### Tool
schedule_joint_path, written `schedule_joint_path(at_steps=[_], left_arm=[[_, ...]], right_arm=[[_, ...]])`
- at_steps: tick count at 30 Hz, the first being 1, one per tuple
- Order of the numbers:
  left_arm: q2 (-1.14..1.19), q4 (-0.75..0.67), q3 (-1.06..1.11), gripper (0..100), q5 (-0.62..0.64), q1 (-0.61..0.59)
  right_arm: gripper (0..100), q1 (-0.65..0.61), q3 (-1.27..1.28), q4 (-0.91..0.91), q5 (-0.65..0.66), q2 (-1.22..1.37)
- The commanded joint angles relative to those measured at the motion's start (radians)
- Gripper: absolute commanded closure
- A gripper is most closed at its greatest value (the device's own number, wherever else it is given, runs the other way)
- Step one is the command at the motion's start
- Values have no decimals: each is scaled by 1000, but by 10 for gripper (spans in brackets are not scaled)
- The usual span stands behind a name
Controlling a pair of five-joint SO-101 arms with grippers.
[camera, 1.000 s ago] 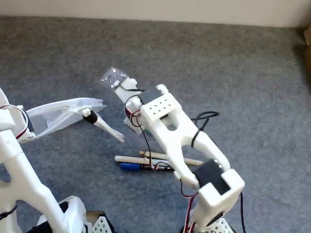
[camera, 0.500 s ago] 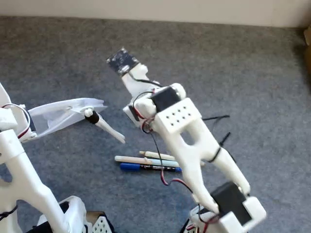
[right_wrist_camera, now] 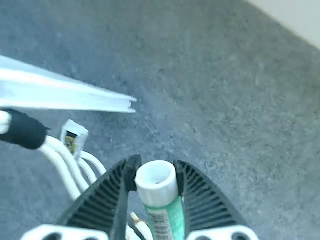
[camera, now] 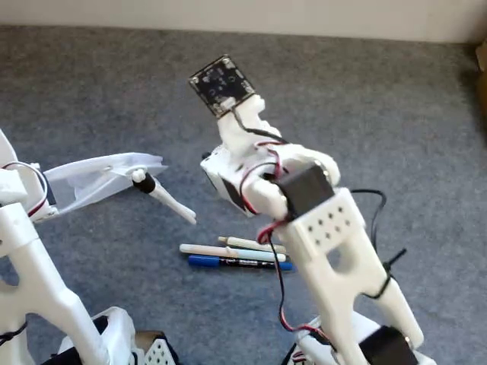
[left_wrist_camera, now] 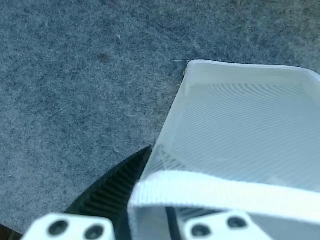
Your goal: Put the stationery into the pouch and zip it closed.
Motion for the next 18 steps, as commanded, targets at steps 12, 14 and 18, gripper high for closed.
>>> schedule_joint_path(at_steps=[12,14,18], left_arm=[[30,-26,22,993,9,62],[30,-26,22,993,9,62],[30,-26,24,993,9,65]], right_arm=[[978,-249,-41,-64,-54,-311],[978,-260,-42,-67,-54,-325],[978,-269,-42,-105,-54,-332]])
